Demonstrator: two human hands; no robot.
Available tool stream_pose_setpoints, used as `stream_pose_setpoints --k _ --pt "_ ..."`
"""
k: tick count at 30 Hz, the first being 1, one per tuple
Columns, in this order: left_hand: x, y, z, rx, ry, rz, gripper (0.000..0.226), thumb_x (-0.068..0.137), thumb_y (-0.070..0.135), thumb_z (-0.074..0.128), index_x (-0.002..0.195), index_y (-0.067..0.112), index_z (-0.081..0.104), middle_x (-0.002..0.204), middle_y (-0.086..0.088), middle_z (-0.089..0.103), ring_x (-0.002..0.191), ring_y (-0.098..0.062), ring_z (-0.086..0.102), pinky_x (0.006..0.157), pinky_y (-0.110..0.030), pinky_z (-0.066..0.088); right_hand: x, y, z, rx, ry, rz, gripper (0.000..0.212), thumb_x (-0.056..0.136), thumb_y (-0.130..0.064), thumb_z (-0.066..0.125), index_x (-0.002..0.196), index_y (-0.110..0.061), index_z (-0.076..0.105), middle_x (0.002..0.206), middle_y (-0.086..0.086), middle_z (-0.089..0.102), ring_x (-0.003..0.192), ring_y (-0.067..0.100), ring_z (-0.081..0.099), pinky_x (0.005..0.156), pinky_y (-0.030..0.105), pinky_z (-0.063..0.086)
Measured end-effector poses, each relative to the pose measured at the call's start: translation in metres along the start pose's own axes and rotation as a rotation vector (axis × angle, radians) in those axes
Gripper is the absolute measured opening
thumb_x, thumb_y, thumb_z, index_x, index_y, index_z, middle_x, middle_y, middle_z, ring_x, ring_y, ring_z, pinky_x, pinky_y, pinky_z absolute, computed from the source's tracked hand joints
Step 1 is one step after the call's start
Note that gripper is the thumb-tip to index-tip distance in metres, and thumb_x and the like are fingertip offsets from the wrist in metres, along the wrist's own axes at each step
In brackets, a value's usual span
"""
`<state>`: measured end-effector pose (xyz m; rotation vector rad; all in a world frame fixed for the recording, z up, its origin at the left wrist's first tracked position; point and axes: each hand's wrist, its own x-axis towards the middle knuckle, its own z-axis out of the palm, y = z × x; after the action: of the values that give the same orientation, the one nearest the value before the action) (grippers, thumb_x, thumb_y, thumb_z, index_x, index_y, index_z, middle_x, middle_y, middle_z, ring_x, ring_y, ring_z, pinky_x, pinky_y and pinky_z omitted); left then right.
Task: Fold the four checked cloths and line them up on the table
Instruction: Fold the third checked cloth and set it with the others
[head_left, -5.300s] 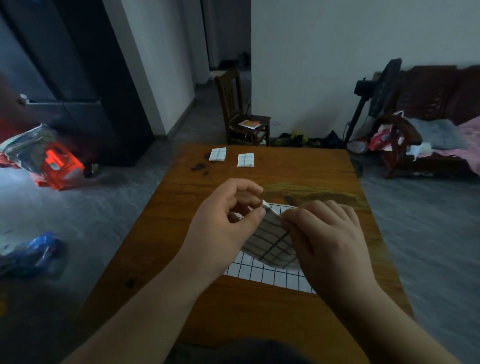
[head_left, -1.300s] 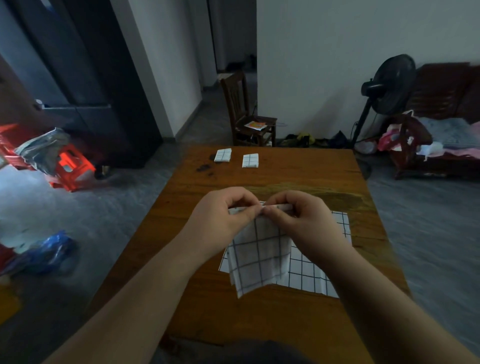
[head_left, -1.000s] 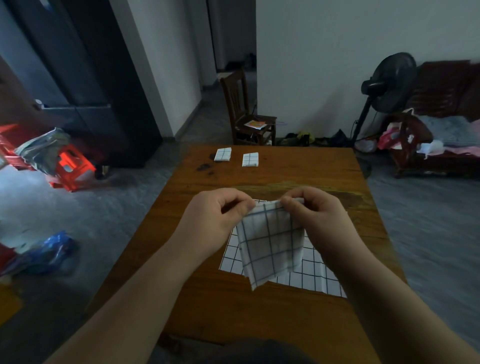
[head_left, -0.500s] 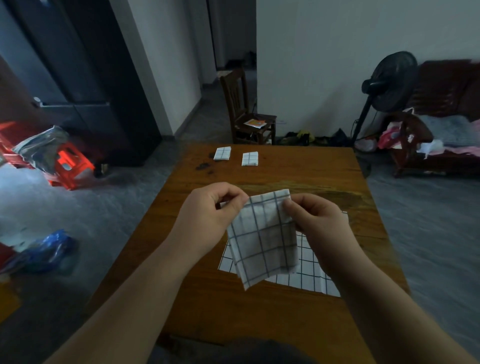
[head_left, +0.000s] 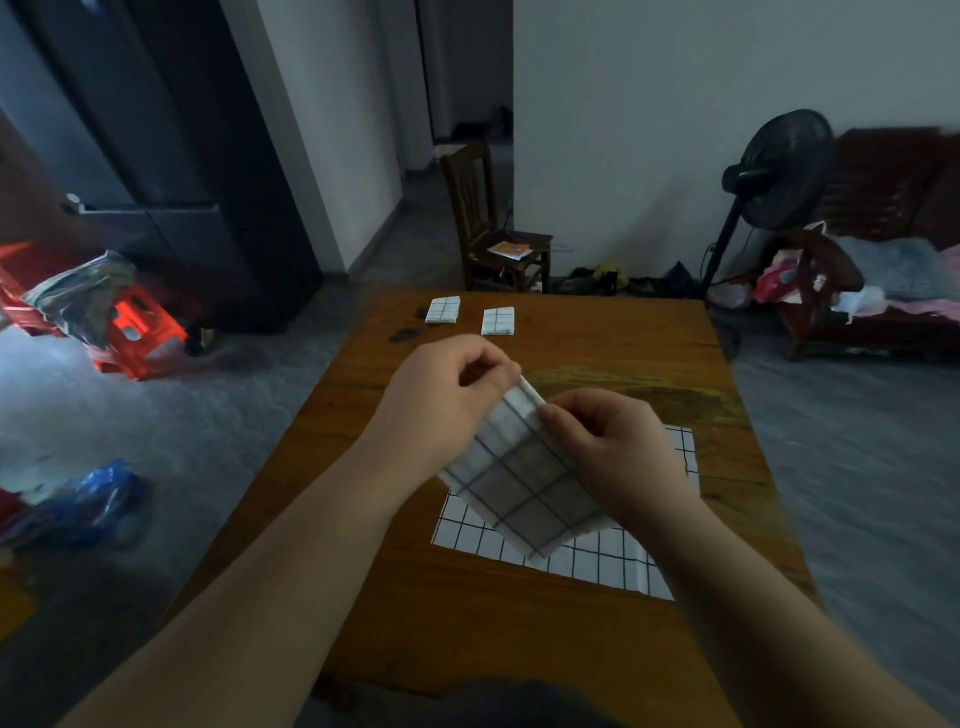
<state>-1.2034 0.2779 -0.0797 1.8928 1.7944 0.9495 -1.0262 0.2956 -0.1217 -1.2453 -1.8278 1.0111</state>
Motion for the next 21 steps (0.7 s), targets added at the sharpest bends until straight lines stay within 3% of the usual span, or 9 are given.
stream_pose_setpoints --k 2,4,8,12,14,17,21 --pt "0.001 -0.007 -0.009 -0.026 0.067 -0.045 0.007 0.1 0.037 0.058 0.097 0.034 0.064 0.088 0.013 0.063 0.088 0.013 0.055 0.066 0.001 0.04 -0.002 0.006 -0.002 -0.016 -0.006 0.004 0.015 0.099 -0.032 0.06 0.087 -0.04 0.065 0.089 -0.014 0.068 0.083 0.001 0.061 0.064 0.016 0.046" --pt "0.002 -0.014 -0.021 -0.048 0.134 -0.084 0.007 0.1 0.038 0.057 0.098 0.036 0.063 0.089 0.012 0.065 0.084 0.007 0.059 0.061 -0.008 0.045 -0.005 0.015 -0.003 -0.051 -0.025 0.006 0.013 0.099 -0.031 0.06 0.088 -0.037 0.065 0.087 -0.012 0.068 0.079 0.002 0.062 0.063 0.018 0.048" --pt "0.002 -0.023 -0.039 -0.094 0.209 -0.094 0.008 0.099 0.037 0.058 0.099 0.036 0.066 0.091 0.011 0.068 0.083 -0.003 0.063 0.069 -0.021 0.044 -0.011 0.03 -0.006 -0.149 -0.071 -0.002 0.012 0.098 -0.027 0.061 0.09 -0.034 0.066 0.083 -0.012 0.068 0.078 0.001 0.062 0.066 0.016 0.052" --pt "-0.002 -0.019 -0.037 -0.063 0.193 -0.062 0.007 0.098 0.036 0.059 0.097 0.038 0.066 0.091 0.013 0.067 0.084 -0.001 0.063 0.069 -0.019 0.045 -0.006 0.031 -0.012 -0.231 -0.092 -0.047 0.007 0.095 -0.03 0.06 0.098 -0.032 0.066 0.093 -0.015 0.067 0.089 -0.003 0.06 0.081 0.02 0.051" --pt "-0.005 -0.013 -0.033 -0.043 0.15 -0.048 0.007 0.098 0.035 0.06 0.096 0.039 0.064 0.091 0.015 0.066 0.087 0.004 0.06 0.067 -0.012 0.042 -0.003 0.026 -0.013 -0.216 -0.102 -0.065 0.018 0.094 -0.035 0.058 0.11 -0.031 0.065 0.102 -0.019 0.066 0.097 -0.003 0.06 0.089 0.022 0.05" --pt "-0.009 -0.004 -0.025 -0.035 0.047 -0.013 0.009 0.097 0.034 0.061 0.094 0.042 0.063 0.091 0.017 0.065 0.09 0.01 0.057 0.065 -0.006 0.043 0.0 0.009 -0.009 -0.071 -0.12 -0.075 0.017 0.096 -0.038 0.056 0.11 -0.036 0.065 0.103 -0.021 0.067 0.096 -0.003 0.062 0.08 0.022 0.056" --pt "-0.01 0.001 -0.017 -0.018 -0.018 0.003 0.007 0.097 0.032 0.061 0.095 0.038 0.065 0.091 0.016 0.065 0.09 0.009 0.056 0.067 -0.01 0.042 0.005 -0.012 0.005 -0.033 -0.125 -0.127 0.01 0.096 -0.041 0.054 0.09 -0.039 0.061 0.086 -0.014 0.066 0.081 -0.007 0.06 0.061 0.017 0.051"
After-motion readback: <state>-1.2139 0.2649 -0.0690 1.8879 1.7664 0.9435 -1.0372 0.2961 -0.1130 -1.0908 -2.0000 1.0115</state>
